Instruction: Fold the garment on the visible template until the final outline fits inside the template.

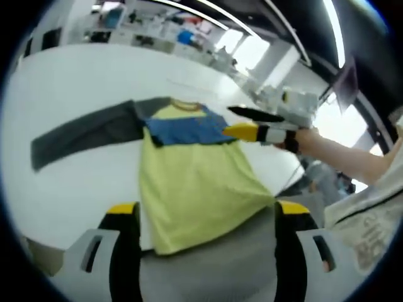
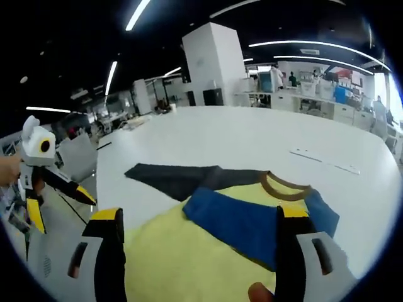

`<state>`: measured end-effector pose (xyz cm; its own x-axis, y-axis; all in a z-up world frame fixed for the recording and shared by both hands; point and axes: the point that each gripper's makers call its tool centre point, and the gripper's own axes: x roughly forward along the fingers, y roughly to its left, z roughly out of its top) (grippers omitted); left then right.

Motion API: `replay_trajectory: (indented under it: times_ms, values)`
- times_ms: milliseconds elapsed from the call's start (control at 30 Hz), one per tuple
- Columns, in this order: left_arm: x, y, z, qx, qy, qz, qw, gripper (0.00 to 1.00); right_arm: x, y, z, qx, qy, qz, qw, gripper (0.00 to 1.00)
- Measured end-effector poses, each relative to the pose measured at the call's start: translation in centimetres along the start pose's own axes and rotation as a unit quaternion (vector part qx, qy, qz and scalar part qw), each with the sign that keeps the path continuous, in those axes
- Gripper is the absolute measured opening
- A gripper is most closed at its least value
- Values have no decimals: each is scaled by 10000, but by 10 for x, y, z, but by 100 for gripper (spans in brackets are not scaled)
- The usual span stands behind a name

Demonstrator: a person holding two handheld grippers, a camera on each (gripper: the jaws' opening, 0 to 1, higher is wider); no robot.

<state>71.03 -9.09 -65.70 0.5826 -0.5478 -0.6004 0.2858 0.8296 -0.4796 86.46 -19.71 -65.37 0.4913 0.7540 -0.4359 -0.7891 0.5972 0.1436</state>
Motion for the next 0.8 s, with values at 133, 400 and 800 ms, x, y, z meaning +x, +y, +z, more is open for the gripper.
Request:
replay_trajectory:
  times_ms: [133,400,800]
  values:
    - [1,3,2,-32,-22,3,10000,84,-21,2,-8,163,-19,-106,9998,99]
    - [0,7,7,-61,-93,7,9999,84,-58,10,-24,205,39,-185,9996,100]
    - [1,18,4,-182,-125,71,9997,84,-106,13,-42,467,84,-477,9977,100]
